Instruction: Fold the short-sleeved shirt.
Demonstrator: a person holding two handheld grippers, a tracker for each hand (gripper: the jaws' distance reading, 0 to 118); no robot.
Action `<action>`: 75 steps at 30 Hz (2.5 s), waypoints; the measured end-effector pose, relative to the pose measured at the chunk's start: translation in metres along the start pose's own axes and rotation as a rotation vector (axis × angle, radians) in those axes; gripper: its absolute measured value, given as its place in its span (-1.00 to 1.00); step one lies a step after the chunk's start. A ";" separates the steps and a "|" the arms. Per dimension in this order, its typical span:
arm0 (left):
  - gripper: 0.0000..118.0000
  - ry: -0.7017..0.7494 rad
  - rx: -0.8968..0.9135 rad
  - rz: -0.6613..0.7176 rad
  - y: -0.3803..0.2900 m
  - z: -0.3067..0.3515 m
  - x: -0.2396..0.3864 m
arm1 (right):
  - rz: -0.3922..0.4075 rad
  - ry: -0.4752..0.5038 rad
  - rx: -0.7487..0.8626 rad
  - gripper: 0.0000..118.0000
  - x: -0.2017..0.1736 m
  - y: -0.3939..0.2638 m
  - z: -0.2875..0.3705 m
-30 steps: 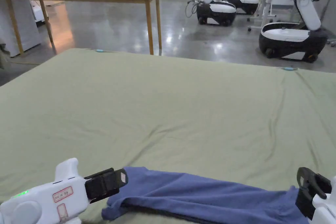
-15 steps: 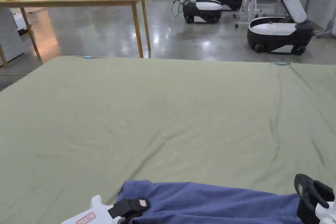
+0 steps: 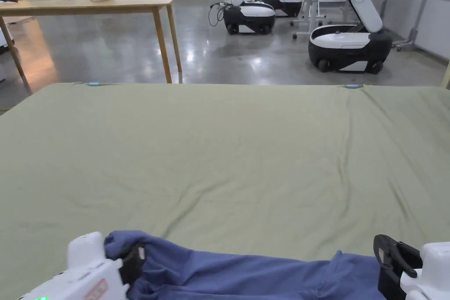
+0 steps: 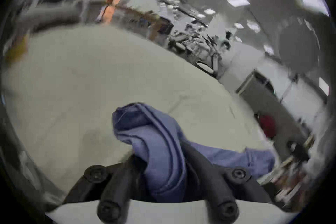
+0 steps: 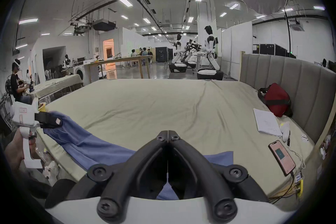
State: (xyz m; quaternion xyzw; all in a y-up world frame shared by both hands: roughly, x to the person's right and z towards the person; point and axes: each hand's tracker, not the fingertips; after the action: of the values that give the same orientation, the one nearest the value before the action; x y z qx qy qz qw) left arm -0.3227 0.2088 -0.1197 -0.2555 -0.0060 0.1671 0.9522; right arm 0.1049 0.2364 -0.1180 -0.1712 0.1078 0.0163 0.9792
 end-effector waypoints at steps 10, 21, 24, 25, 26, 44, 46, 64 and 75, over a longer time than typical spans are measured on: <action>0.28 -0.009 -0.234 -0.563 -0.095 -0.096 0.186 | -0.043 0.004 0.001 -0.99 0.043 -0.002 0.019; 0.53 -0.250 -0.113 0.083 -0.032 -0.055 0.133 | -0.108 -0.004 -0.014 -0.99 0.073 -0.016 0.025; -0.26 -0.192 -0.178 0.130 -0.037 -0.070 0.120 | -0.130 0.013 -0.014 -0.99 0.074 -0.020 0.021; -0.89 -0.165 -0.227 0.108 -0.044 -0.076 0.123 | -0.133 0.016 -0.013 -0.99 0.074 -0.020 0.021; -0.90 -0.175 -0.248 0.135 -0.053 -0.082 0.121 | -0.134 0.019 -0.013 -0.99 0.074 -0.020 0.020; -0.90 -0.374 -0.175 0.228 -0.071 -0.057 0.115 | -0.105 0.036 -0.040 -0.99 0.060 -0.016 0.013; -0.82 -0.368 -0.067 0.256 -0.066 -0.034 0.077 | -0.118 0.060 -0.026 -0.99 0.055 -0.013 0.016; -0.83 -0.348 -0.227 0.947 -0.131 -0.098 0.027 | -0.064 0.064 -0.045 -0.99 0.029 -0.001 0.006; -0.83 -0.011 0.023 0.493 -0.056 -0.013 -0.029 | -0.041 0.058 -0.029 -0.99 0.035 0.003 0.010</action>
State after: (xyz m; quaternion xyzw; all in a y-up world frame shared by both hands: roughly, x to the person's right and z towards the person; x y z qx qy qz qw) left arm -0.3311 0.1476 -0.1013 -0.2373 0.0534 0.3957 0.8856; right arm 0.1412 0.2426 -0.1179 -0.1882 0.1324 -0.0074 0.9731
